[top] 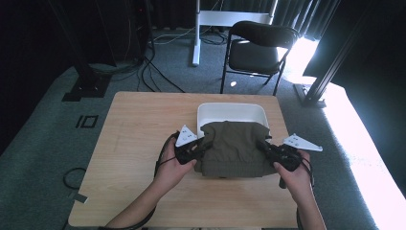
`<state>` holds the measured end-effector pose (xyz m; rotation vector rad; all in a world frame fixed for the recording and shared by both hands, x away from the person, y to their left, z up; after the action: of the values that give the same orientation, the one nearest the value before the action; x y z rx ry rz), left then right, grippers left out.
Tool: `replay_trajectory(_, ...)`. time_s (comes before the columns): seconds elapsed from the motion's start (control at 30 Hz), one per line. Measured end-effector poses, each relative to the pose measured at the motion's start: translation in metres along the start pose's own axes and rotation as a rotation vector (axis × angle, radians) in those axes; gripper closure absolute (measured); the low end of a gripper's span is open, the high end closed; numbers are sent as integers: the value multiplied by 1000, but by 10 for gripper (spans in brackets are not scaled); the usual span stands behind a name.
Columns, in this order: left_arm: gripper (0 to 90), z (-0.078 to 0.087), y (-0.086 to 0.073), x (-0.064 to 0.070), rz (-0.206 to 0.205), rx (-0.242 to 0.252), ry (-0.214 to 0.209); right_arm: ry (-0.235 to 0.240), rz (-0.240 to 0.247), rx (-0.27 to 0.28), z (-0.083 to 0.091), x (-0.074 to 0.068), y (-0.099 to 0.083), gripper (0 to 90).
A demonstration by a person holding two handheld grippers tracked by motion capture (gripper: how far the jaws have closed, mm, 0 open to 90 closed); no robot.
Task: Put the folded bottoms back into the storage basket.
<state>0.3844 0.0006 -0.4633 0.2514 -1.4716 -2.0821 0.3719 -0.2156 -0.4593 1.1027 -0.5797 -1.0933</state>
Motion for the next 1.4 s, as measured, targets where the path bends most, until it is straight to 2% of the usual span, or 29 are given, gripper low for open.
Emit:
replay_trajectory(0.33,731,-6,18,-11,-2,3,3,0,-22,-4,-13,11,15,810)
replay_trajectory(0.53,732,-14,29,-20,-6,-7,14,-15,-30,-5,-21,18,24,810)
replay_trajectory(0.63,732,-17,33,-24,-22,-16,25,-23,-35,-3,-25,21,27,810)
replay_trajectory(0.87,732,-24,43,-35,-21,-20,40,-41,-54,-3,-38,32,37,809)
replay_trajectory(1.23,733,-39,54,-57,4,-26,57,-63,-92,-25,-65,47,48,808)
replay_trajectory(1.4,734,-46,58,-69,33,-33,62,-63,-103,-42,-79,53,51,808)
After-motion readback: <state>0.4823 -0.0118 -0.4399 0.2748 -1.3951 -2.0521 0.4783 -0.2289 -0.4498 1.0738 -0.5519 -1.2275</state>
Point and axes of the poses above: each handheld gripper's, and its own axes: z roughly backward along the jaws, y roughly out of its top, x roughly to its right, the point moved 9 cm from there along -z, roughly forward along the jaws, and after that the axes turned 10 degrees about -y, right-handed, at the moved point
